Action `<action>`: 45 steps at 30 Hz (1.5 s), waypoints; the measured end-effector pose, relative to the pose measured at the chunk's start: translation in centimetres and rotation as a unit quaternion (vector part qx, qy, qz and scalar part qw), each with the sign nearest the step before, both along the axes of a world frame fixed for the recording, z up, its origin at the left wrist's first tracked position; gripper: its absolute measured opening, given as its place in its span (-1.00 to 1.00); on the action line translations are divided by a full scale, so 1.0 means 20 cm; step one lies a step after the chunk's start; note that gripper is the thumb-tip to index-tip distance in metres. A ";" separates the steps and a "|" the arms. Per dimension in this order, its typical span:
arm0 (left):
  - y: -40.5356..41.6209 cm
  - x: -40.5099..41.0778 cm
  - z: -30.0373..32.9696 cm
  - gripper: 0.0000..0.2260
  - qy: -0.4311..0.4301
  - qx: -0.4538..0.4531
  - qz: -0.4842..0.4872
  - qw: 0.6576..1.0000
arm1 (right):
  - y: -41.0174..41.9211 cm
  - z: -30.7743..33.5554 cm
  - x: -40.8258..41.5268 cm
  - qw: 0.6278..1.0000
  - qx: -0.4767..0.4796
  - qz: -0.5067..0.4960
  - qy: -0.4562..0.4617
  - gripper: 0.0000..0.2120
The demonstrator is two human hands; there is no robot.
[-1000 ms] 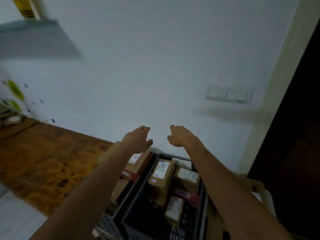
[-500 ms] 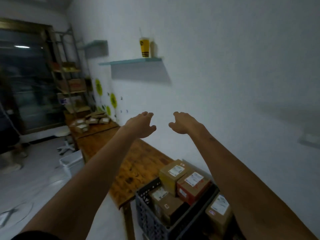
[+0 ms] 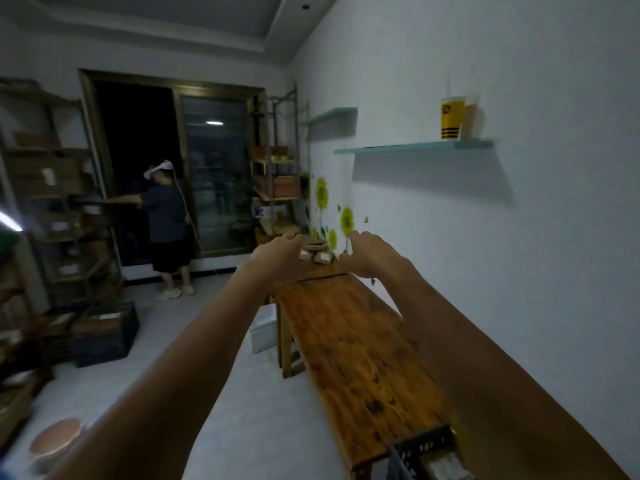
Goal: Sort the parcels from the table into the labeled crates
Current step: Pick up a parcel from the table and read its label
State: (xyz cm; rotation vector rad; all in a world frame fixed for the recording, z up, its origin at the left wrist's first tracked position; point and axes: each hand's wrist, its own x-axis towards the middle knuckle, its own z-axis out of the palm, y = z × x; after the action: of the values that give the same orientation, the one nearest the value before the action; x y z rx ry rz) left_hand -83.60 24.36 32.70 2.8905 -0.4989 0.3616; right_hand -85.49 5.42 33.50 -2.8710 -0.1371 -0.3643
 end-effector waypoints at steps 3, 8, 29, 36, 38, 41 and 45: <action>0.17 0.19 -0.02 -0.50 0.006 -0.001 0.012 1.000 | 0.16 -0.01 0.27 1.000 0.003 0.024 -0.002 -0.54; 0.33 0.59 -0.04 -0.46 -0.001 0.017 0.052 0.998 | 0.34 -0.03 0.77 0.999 0.004 0.049 0.003 -0.56; 1.24 2.97 -0.14 -0.41 0.011 -0.031 0.114 0.993 | 1.23 -0.17 3.27 0.996 0.011 0.084 0.016 -0.52; 1.50 3.91 -0.13 -0.48 0.039 -0.037 0.085 0.995 | 1.44 -0.16 4.12 0.998 0.019 0.050 0.026 -0.64; 1.51 4.16 -0.17 -0.47 0.053 -0.040 0.064 0.996 | 1.44 -0.20 4.37 0.998 0.024 0.044 0.030 -0.66; 1.49 4.60 -0.28 -0.47 0.065 -0.049 0.040 0.996 | 1.41 -0.31 4.75 0.998 0.029 0.018 0.044 -0.57; 1.40 5.19 -0.43 -0.48 0.072 -0.058 0.017 0.996 | 1.30 -0.51 5.31 0.997 0.062 0.002 0.049 -0.56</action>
State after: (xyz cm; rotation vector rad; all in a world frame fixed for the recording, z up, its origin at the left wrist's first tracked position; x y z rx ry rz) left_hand 20.24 52.39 24.11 2.7890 -0.3928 0.1783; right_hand 20.67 31.46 23.27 -2.7593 -0.0979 -0.2213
